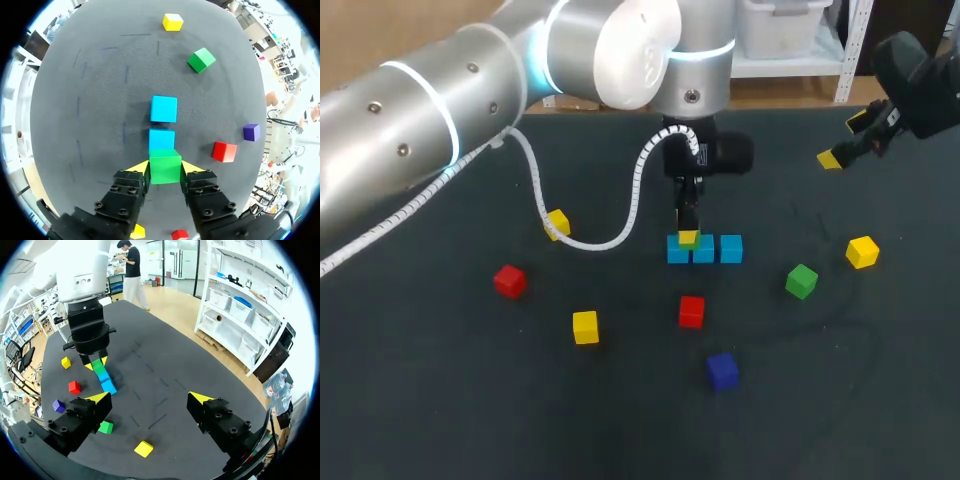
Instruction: Place the blue cubes, place green cubes on the blue cubes, place the yellow cubes on the green cubes, then place the red cubes on the yellow cubes, and place purple cube on the red cubes.
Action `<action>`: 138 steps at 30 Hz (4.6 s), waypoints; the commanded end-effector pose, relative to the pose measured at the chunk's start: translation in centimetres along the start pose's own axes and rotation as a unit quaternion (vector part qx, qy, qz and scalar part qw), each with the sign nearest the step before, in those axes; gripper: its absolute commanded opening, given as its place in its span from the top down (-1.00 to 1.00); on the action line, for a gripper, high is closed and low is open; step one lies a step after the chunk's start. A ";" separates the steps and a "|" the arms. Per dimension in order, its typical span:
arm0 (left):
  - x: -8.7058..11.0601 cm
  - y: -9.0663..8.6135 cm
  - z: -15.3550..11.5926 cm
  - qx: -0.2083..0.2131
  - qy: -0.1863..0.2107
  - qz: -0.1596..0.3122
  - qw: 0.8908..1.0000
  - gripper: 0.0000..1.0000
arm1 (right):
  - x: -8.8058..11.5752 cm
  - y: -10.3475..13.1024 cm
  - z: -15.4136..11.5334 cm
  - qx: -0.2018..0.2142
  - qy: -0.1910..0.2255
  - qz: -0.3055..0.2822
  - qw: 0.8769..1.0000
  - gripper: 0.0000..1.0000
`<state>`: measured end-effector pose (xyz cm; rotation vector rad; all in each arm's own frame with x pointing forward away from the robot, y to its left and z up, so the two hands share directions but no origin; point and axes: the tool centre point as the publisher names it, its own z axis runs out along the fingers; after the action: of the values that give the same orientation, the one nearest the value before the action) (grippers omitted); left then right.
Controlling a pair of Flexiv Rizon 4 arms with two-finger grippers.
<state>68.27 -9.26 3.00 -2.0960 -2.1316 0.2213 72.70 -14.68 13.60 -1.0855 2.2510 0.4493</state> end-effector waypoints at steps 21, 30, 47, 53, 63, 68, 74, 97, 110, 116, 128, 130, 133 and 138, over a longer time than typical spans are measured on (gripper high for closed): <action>0.2 -0.2 -0.1 0.001 0.001 -0.001 1.000 -1.00 | 0.0 -0.1 0.1 -0.002 -0.001 -0.001 1.000 -1.00; 3.2 -0.6 -3.9 -0.028 -0.053 -0.046 0.997 -1.00 | 0.0 -0.1 0.1 -0.002 -0.001 -0.001 1.000 -1.00; 12.2 -3.1 -10.5 -0.157 -0.240 -0.229 0.930 -1.00 | 0.0 -0.1 0.1 -0.002 -0.001 -0.001 1.000 -1.00; 16.0 -3.8 -10.4 -0.174 -0.326 -0.308 0.877 -1.00 | 0.0 -0.1 0.1 -0.002 -0.001 -0.001 1.000 -1.00; 20.2 -4.8 -9.7 -0.206 -0.417 -0.377 0.801 -1.00 | 0.0 -0.1 0.1 -0.002 -0.001 -0.001 1.000 -1.00; 20.5 -5.5 -8.0 -0.222 -0.455 -0.386 0.771 -1.00 | 0.0 -0.1 0.1 -0.002 -0.001 -0.001 1.000 -1.00; 21.2 -5.9 -6.5 -0.232 -0.480 -0.396 0.748 -1.00 | 0.0 -0.1 0.1 -0.002 -0.001 -0.001 1.000 -1.00; 22.0 -3.6 -11.0 -0.274 -0.491 -0.375 0.737 -1.00 | 0.0 -0.1 0.1 -0.002 -0.001 -0.001 1.000 -1.00; 22.3 -4.2 -11.7 -0.281 -0.481 -0.377 0.740 -1.00 | 0.0 -0.1 0.1 -0.002 -0.001 -0.001 1.000 -1.00; 22.3 -4.2 -11.7 -0.281 -0.481 -0.377 0.740 -1.00 | 0.0 -0.1 0.1 -0.002 -0.001 -0.001 1.000 -1.00; 22.3 -4.2 -11.7 -0.281 -0.481 -0.377 0.740 -1.00 | 0.0 -0.1 0.3 -0.003 0.014 0.001 1.000 -1.00; 22.3 -4.2 -11.7 -0.281 -0.481 -0.377 0.740 -1.00 | 0.0 0.5 0.8 0.014 0.046 -0.029 0.998 -1.00; 22.3 -4.2 -11.7 -0.281 -0.481 -0.377 0.740 -1.00 | 0.3 2.6 1.2 -0.011 0.083 -0.087 0.993 -1.00; 22.3 -4.2 -11.7 -0.281 -0.481 -0.377 0.740 -1.00 | 1.7 5.8 1.6 -0.042 0.144 -0.177 0.973 -1.00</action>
<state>66.08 12.89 15.31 -1.0648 -3.8782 0.7356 69.05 -11.73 11.37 -1.4473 2.2553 0.3275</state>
